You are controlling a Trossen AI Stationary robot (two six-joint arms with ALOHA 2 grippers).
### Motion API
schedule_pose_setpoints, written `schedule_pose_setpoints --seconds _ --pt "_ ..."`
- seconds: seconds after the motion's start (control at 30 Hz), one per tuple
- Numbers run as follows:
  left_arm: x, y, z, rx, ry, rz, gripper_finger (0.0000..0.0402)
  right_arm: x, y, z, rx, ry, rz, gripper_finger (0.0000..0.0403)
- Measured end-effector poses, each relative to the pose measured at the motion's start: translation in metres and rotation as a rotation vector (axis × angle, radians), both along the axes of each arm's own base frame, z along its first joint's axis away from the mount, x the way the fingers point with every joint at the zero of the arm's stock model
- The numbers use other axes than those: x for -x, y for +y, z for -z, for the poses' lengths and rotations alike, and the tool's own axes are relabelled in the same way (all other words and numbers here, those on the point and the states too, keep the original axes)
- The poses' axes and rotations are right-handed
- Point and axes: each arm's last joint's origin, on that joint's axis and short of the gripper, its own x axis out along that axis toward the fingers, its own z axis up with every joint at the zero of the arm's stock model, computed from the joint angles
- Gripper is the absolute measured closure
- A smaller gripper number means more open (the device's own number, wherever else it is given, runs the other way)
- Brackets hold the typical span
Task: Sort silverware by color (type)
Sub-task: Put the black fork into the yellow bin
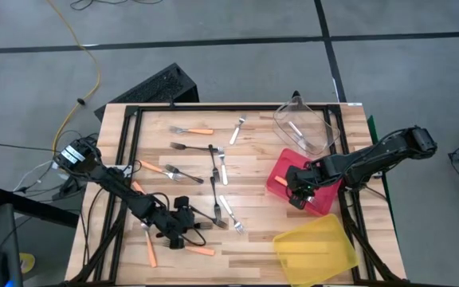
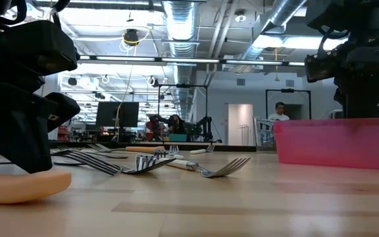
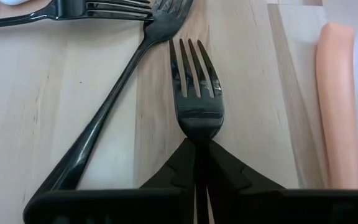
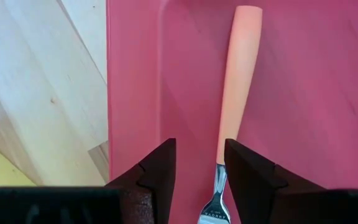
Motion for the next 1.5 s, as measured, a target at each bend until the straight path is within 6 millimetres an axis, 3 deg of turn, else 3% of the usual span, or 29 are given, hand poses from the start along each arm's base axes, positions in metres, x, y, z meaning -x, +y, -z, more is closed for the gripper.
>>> schedule_pose_setpoints --seconds 0.4,0.77,1.07,1.3,1.5 --pt "0.002 0.016 -0.034 -0.016 -0.09 0.03 0.0399 -0.011 0.0 -0.004 0.073 -0.127 -0.028 0.0243" --pt "0.001 0.058 -0.074 -0.141 -0.209 0.02 0.0398 -0.016 0.001 -0.009 0.074 -0.177 -0.052 0.0243" --pt "-0.003 0.084 -0.099 -0.16 -0.35 0.005 0.0397 -0.037 0.004 -0.062 0.154 -0.334 -0.214 0.0243" --pt "-0.014 0.089 -0.117 -0.204 -0.549 0.042 0.0396 -0.062 0.012 -0.113 0.35 -0.696 -0.383 0.0243" --pt "-0.02 0.092 -0.129 -0.154 -0.685 0.118 0.0396 -0.071 0.015 -0.129 0.45 -0.87 -0.463 0.0239"
